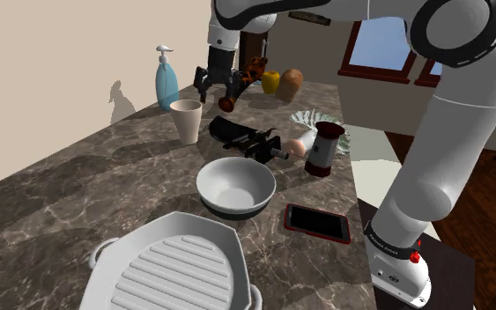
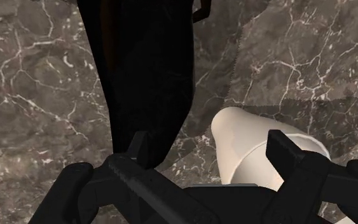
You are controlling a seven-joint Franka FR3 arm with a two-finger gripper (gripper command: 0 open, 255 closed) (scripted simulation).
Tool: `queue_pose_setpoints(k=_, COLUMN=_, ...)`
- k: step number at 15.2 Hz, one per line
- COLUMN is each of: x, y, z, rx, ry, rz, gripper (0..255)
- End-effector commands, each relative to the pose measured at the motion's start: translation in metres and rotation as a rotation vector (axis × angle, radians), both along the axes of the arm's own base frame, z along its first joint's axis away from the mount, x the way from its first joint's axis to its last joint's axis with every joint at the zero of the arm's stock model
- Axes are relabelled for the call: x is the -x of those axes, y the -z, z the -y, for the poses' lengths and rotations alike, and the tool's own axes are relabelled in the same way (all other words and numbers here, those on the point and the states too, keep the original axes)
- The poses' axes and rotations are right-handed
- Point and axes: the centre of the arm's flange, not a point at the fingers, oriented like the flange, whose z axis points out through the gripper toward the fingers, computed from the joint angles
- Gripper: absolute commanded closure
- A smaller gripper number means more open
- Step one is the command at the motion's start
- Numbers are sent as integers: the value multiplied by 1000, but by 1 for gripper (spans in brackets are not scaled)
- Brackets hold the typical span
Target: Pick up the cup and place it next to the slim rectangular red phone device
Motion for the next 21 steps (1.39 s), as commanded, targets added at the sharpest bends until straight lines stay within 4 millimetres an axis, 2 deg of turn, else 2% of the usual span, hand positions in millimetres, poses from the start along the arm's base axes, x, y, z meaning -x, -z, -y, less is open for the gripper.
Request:
queue_pose_setpoints(k=1, x=-27, y=5, z=-6, rx=-8, ry=16, rz=4, gripper=0)
queue_pose_setpoints(k=4, x=-59, y=9, z=-15, rx=-19, ry=34, rz=9, gripper=0)
queue_pose_setpoints(k=12, x=-61, y=49, z=-21, rx=-19, ry=34, rz=9, gripper=0)
queue_pose_setpoints(k=19, x=-61, y=49, z=-21, rx=-19, ry=34, rz=9, gripper=0)
queue_pose_setpoints(k=20, x=-61, y=49, z=-21, rx=-19, ry=34, rz=9, gripper=255)
queue_pose_setpoints(k=21, x=-61, y=49, z=-21, rx=-19, ry=34, rz=9, gripper=255)
